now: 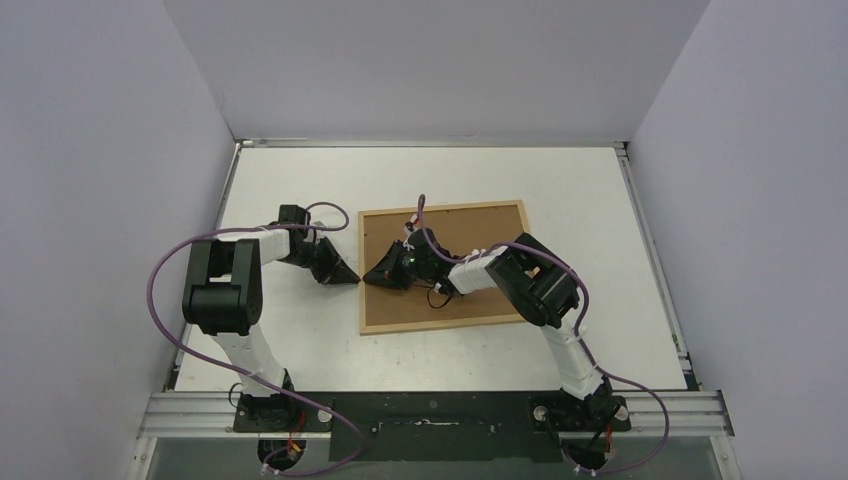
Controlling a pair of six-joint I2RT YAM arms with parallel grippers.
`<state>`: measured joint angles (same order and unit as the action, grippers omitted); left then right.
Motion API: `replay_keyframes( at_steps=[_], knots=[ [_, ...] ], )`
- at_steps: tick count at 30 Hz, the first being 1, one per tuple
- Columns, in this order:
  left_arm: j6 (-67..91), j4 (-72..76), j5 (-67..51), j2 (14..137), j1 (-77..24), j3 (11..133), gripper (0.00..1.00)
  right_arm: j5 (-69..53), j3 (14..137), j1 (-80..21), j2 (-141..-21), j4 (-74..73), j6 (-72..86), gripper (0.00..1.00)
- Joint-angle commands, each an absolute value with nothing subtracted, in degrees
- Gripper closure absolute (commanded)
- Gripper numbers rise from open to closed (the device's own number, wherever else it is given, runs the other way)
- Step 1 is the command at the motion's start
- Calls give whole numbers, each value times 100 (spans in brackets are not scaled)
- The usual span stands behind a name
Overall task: Put the photo into the frame
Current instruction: Install the photo frame at the center of the board.
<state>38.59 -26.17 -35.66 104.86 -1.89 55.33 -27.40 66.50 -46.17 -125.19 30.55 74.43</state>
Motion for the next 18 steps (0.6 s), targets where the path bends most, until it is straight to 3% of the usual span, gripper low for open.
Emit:
replay_keyframes(
  at_steps=[1, 18],
  knots=[
    [3586, -2924, -2565, 10828, -220, 5351, 100, -2699, 6697, -4737, -12355, 3951, 7512, 100],
    [3583, -2936, -2564, 10867, -220, 5368, 100, -2767, 6741, -4783, -12294, 4174, 7445, 100]
  ],
)
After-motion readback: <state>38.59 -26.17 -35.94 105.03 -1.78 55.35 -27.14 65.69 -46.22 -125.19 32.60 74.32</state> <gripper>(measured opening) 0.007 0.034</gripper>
